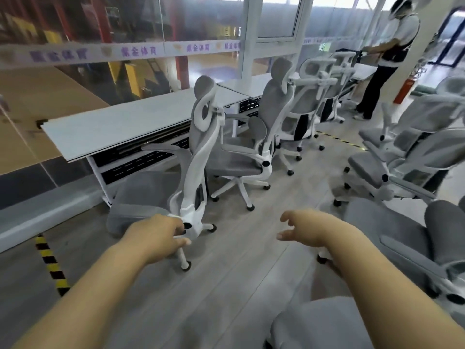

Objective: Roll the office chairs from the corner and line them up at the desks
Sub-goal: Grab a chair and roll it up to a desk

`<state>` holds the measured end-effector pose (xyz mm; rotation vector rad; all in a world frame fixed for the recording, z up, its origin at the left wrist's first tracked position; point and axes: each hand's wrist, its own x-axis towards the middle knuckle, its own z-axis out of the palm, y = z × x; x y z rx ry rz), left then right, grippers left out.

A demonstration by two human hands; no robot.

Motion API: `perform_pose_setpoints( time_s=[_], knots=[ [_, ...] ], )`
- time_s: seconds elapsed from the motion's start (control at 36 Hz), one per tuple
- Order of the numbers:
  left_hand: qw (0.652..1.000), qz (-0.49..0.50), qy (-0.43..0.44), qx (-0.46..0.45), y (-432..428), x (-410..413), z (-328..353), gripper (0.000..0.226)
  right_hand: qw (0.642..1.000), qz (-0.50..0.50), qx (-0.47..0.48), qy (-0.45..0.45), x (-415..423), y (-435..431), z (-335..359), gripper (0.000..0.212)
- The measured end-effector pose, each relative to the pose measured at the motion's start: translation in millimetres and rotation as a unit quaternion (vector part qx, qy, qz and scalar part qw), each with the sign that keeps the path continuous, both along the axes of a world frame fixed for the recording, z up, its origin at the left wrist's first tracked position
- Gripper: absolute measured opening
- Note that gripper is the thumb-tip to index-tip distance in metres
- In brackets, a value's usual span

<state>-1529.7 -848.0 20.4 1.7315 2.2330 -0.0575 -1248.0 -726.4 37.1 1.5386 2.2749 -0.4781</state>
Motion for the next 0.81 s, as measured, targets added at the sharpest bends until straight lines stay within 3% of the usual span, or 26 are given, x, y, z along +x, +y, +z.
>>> perform_pose_setpoints(
  time_s=[0.36,0.61,0.81],
  knots=[
    [1.000,-0.013,-0.009,0.007,129.4,-31.1,-9.5,0.038,0.999,-0.004,-0.031,0.012,-37.1,144.9,-17.7,0.061],
    [0.994,-0.045,-0.049,0.085,245.8,-59.3,3.6,0.040,1.000,0.000,-0.011,-0.021,-79.8,256.9,-10.1,0.061],
    [0.983,-0.061,-0.083,0.154,330.5,-72.6,1.6,0.048,1.000,0.024,-0.001,0.013,-109.4,328.6,-9.6,0.059]
  ],
)
